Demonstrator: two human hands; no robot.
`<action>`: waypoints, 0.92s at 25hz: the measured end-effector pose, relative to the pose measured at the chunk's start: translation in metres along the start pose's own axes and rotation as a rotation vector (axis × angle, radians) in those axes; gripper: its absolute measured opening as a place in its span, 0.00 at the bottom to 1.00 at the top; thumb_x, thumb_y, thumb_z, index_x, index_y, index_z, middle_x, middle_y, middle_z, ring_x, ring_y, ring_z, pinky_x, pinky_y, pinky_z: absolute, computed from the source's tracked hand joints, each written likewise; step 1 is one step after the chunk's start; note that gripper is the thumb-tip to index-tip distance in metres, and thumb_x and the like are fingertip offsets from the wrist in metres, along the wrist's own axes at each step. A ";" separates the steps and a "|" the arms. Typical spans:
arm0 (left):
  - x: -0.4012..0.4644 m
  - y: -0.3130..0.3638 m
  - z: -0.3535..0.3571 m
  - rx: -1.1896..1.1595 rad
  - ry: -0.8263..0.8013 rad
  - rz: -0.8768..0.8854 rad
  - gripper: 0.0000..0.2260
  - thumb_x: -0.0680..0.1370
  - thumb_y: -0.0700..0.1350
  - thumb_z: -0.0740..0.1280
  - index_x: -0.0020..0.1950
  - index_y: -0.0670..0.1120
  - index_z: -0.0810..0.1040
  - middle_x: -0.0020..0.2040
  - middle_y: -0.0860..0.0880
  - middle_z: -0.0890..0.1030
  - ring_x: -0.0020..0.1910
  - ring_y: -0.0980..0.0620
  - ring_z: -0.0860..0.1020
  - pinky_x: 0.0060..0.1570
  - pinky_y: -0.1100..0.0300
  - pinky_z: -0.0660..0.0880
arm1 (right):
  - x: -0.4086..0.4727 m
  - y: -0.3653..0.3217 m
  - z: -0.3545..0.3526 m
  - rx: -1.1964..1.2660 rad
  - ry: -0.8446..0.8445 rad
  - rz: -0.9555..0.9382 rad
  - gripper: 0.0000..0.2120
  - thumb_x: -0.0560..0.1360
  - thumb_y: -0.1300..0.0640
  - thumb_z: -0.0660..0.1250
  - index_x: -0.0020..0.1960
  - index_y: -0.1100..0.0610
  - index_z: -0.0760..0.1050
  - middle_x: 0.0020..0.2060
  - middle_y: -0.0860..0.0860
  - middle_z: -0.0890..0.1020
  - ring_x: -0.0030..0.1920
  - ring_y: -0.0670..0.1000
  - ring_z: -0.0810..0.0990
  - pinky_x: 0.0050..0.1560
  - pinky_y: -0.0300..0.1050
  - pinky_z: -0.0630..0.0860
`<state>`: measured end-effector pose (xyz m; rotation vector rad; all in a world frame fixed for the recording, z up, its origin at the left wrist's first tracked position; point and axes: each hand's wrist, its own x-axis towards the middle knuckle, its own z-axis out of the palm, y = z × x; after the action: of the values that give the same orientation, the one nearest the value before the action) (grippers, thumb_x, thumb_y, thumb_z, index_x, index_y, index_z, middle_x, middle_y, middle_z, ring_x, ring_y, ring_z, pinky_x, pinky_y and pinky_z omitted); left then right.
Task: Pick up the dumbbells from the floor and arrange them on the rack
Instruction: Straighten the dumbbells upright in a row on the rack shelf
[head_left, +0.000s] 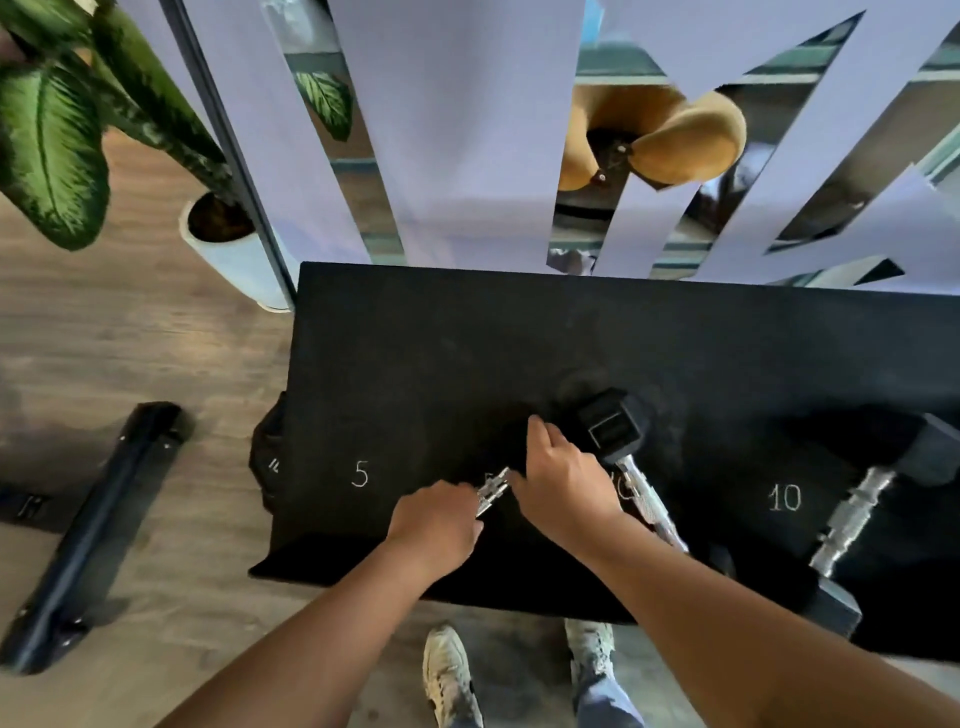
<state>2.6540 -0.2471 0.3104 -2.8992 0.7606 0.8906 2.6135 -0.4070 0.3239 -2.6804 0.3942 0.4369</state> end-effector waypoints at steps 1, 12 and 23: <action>0.004 -0.003 0.004 -0.016 0.000 0.020 0.14 0.82 0.54 0.65 0.60 0.46 0.77 0.54 0.44 0.83 0.53 0.41 0.83 0.45 0.52 0.73 | 0.001 -0.003 0.005 -0.020 0.020 0.027 0.36 0.81 0.44 0.64 0.81 0.59 0.55 0.75 0.58 0.69 0.60 0.66 0.81 0.51 0.57 0.78; 0.013 -0.015 -0.003 -0.305 0.023 -0.032 0.13 0.78 0.53 0.72 0.41 0.48 0.72 0.36 0.51 0.77 0.39 0.47 0.79 0.41 0.55 0.74 | 0.029 -0.035 -0.021 -0.022 0.089 -0.084 0.27 0.76 0.53 0.73 0.70 0.54 0.66 0.63 0.50 0.79 0.52 0.63 0.83 0.46 0.56 0.80; 0.023 -0.001 0.005 -0.497 0.001 -0.131 0.16 0.75 0.54 0.75 0.38 0.49 0.71 0.36 0.51 0.77 0.33 0.52 0.77 0.30 0.60 0.68 | 0.048 -0.023 -0.036 -0.012 0.001 -0.229 0.31 0.75 0.51 0.74 0.75 0.51 0.67 0.69 0.47 0.77 0.60 0.57 0.81 0.50 0.52 0.79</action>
<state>2.6681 -0.2556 0.2941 -3.3140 0.3813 1.2111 2.6737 -0.4123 0.3461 -2.6961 0.0825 0.3695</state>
